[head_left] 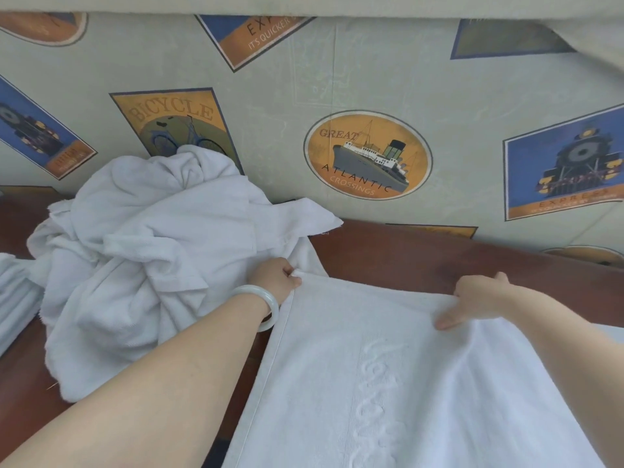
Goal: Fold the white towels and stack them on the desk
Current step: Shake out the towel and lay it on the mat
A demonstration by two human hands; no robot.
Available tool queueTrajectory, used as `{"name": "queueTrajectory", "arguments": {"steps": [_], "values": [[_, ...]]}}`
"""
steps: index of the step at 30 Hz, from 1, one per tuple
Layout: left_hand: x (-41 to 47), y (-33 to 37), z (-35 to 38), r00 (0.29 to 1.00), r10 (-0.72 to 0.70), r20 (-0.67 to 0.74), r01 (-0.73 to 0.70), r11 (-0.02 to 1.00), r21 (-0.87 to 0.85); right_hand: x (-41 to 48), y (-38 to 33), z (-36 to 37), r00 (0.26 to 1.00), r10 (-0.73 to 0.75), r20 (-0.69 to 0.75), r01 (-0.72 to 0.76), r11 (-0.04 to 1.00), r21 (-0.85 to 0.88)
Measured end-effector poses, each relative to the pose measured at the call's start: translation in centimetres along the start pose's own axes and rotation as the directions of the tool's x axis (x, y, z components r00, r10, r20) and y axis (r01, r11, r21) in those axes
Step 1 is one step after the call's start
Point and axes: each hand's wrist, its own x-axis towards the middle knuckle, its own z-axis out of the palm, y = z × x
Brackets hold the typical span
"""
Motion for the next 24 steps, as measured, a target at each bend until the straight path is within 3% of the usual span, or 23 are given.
{"name": "queueTrajectory", "arguments": {"steps": [5, 8, 11, 13, 15, 16, 18, 21, 22, 24], "values": [[-0.1, 0.2, 0.2, 1.000, 0.003, -0.006, -0.003, 0.999, 0.045, -0.9, 2.7, 0.2, 0.999, 0.002, 0.053, -0.010, 0.987, 0.160], [-0.2, 0.4, 0.2, 1.000, -0.006, -0.012, 0.006, 0.998, 0.058, -1.2, 3.2, 0.1, 0.992, 0.124, -0.036, -0.122, 0.990, 0.068], [-0.7, 0.7, 0.0, 1.000, -0.013, -0.016, 0.015, 0.995, 0.095, -1.8, 2.7, 1.0, 0.973, 0.156, -0.168, -0.160, 0.987, -0.014], [-2.2, 1.5, 0.9, 0.971, 0.136, -0.195, -0.076, 0.955, 0.288, -3.1, 2.7, 2.7, 0.902, 0.175, -0.394, -0.157, 0.984, 0.079], [-5.5, 3.2, 4.0, 0.851, 0.431, -0.301, -0.288, 0.861, 0.419, -5.4, 2.2, 5.2, 0.732, 0.239, -0.638, -0.026, 0.946, 0.324], [-8.0, 4.7, 6.2, 0.785, 0.553, -0.278, -0.432, 0.811, 0.395, -7.0, 2.0, 6.7, 0.663, 0.297, -0.687, 0.037, 0.904, 0.427], [-12.7, 7.4, 11.1, 0.683, 0.712, -0.162, -0.629, 0.686, 0.366, -10.2, 2.3, 10.2, 0.639, 0.418, -0.645, -0.005, 0.842, 0.540], [-16.7, 9.4, 16.3, 0.699, 0.713, 0.060, -0.670, 0.624, 0.403, -13.6, 4.2, 15.4, 0.639, 0.565, -0.522, -0.287, 0.805, 0.520], [-17.0, 9.3, 17.1, 0.720, 0.689, 0.088, -0.653, 0.629, 0.422, -14.3, 4.8, 16.6, 0.653, 0.569, -0.500, -0.301, 0.800, 0.518], [-16.8, 8.6, 17.8, 0.754, 0.651, 0.091, -0.619, 0.656, 0.432, -14.8, 5.9, 17.9, 0.694, 0.491, -0.526, -0.176, 0.824, 0.538]]}}
